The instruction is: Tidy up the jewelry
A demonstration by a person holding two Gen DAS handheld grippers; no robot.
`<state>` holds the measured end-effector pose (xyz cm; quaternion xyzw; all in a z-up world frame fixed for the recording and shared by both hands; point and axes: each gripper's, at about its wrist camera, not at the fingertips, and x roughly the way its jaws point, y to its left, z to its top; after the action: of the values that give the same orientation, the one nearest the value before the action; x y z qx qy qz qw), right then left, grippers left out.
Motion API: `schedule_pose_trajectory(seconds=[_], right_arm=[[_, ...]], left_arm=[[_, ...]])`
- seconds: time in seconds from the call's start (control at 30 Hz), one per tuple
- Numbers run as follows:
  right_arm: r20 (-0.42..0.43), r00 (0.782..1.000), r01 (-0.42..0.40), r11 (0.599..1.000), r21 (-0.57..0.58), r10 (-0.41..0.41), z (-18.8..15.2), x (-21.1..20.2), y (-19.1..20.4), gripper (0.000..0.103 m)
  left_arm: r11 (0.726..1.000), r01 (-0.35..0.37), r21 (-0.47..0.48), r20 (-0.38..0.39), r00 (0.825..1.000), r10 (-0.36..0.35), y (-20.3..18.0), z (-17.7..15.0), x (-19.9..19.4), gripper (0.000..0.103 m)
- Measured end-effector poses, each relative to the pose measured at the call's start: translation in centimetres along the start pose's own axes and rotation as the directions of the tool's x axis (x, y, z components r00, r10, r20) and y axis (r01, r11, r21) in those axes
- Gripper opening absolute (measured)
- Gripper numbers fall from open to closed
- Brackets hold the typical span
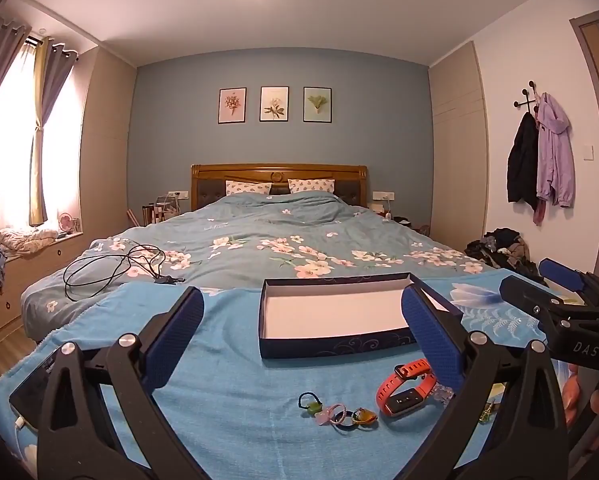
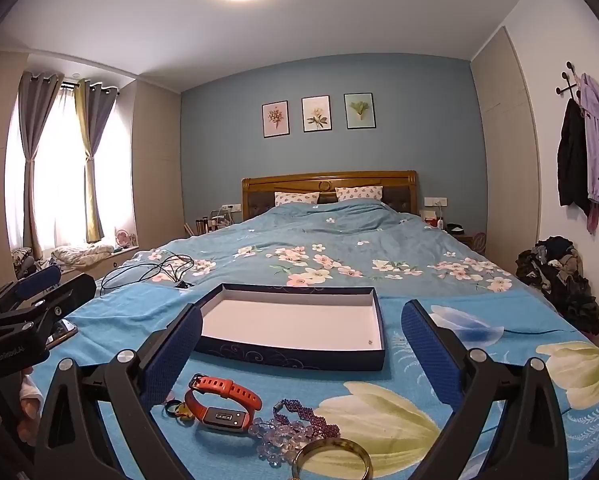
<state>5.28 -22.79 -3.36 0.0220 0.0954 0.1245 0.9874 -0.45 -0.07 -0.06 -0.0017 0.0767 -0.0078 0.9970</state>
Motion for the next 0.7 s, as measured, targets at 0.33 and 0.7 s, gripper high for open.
schedule_pose_trajectory(seconds=[0.33, 0.7], right_arm=[[-0.005, 1.0, 0.004, 1.0, 0.0, -0.004, 0.13, 0.08, -0.04, 0.096], [-0.001, 1.0, 0.007, 1.0, -0.001, -0.007, 0.17, -0.02, 0.0, 0.096]], left_arm=[[1.0, 0.007, -0.006, -0.008, 1.0, -0.007, -0.1, -0.23, 0.53, 0.097], [1.0, 0.013, -0.007, -0.011, 1.0, -0.013, -0.13, -0.16, 0.49, 0.097]])
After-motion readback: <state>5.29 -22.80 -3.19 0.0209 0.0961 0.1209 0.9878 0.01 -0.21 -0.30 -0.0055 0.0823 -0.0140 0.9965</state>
